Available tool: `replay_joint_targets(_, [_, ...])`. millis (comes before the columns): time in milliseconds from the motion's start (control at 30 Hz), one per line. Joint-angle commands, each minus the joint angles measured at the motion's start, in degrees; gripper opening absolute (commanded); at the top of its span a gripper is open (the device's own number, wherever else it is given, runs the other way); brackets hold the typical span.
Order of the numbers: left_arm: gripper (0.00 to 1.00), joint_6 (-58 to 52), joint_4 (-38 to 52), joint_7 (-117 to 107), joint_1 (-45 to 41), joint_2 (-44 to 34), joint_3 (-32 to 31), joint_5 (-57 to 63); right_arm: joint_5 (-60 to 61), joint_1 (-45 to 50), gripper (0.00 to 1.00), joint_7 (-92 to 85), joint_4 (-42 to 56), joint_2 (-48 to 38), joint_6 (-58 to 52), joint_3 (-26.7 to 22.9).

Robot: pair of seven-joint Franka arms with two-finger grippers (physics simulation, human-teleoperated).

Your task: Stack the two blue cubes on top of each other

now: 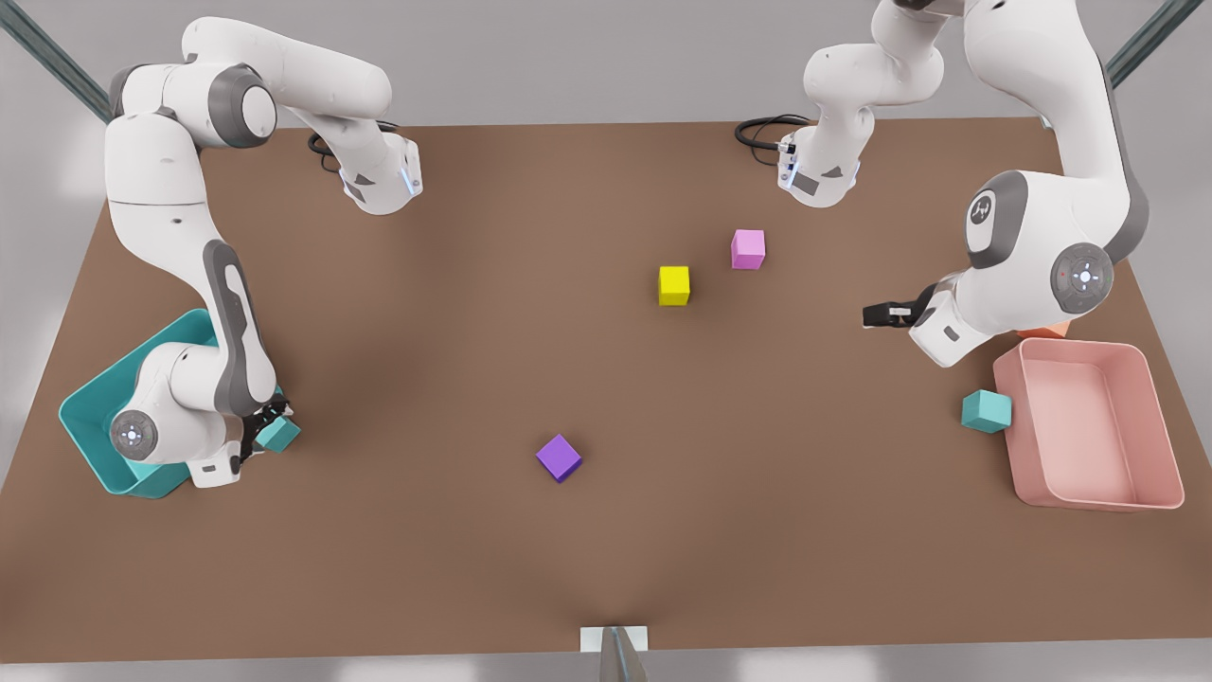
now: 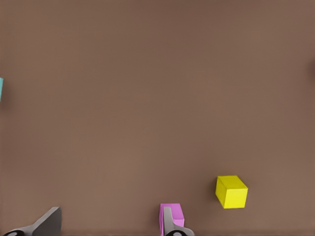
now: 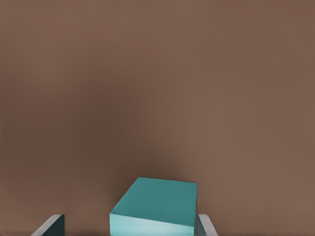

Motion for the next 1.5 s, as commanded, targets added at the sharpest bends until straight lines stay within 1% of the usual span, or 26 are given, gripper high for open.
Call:
replay_joint_targets(0, [1.00, -0.25, 0.03, -0.05, 0.00, -0.05, -0.09, 0.06, 0.05, 0.00, 1.00, -2.00, 0.01, 0.05, 0.38, 0.00])
replay_joint_targets(933, [1.00, -1.48, 0.03, -0.23, -0.35, -0.31, -0.18, -0.03, 0.05, -1.41, 0.99, 0.37, -0.08, 3.57, 1.00, -0.70])
replay_joint_targets(967, [1.00, -1.48, 0.03, -0.23, -0.35, -0.23, -0.09, 0.06, 0.05, -1.41, 0.95, 0.37, -0.08, 3.57, 1.00, -0.70])
replay_joint_targets(1033, [1.00, -1.48, 0.03, -0.14, -0.35, -0.14, -0.09, 0.06, 0.05, -1.14, 0.73, 0.28, -0.08, 3.48, 0.91, -0.70])
replay_joint_targets(1067, [1.00, -1.48, 0.03, -0.14, -0.35, -0.14, -0.09, 0.06, 0.05, -1.05, 0.66, 0.37, -0.08, 3.48, 0.82, -0.70])
replay_joint_targets(1133, [1.00, -1.48, 0.03, -0.14, -0.27, -0.05, -0.09, 0.06, 0.49, -0.97, 0.61, 0.37, 0.01, 2.86, -0.50, -0.26])
replay_joint_targets(1167, [1.00, -1.48, 0.03, -0.14, -0.27, -0.05, -0.09, -0.03, 1.89, -0.70, 0.61, 0.28, 0.01, 2.16, -1.72, -0.09])
replay_joint_targets(1233, [1.00, -1.48, 0.03, -0.14, -0.27, -0.05, -0.09, -0.03, 5.15, 1.84, 0.61, 0.98, 0.09, 0.76, -4.27, -0.09])
replay_joint_targets(1333, [1.00, -1.48, 0.03, -0.14, -0.27, -0.05, -0.18, 0.06, 10.60, 10.28, 0.61, 11.08, 0.09, -1.44, -5.33, -0.09])
replay_joint_targets(1400, [1.00, -1.48, 0.03, -0.14, -0.27, -0.14, -0.18, 0.06, 15.96, 18.98, 0.62, 25.93, 0.01, -2.59, -5.86, -0.09])
replay_joint_targets(1467, [1.00, -1.48, 0.03, -0.23, -0.18, -0.14, -0.09, -0.03, 23.69, 29.17, 0.62, 45.09, 0.27, -3.03, -5.07, -0.09])
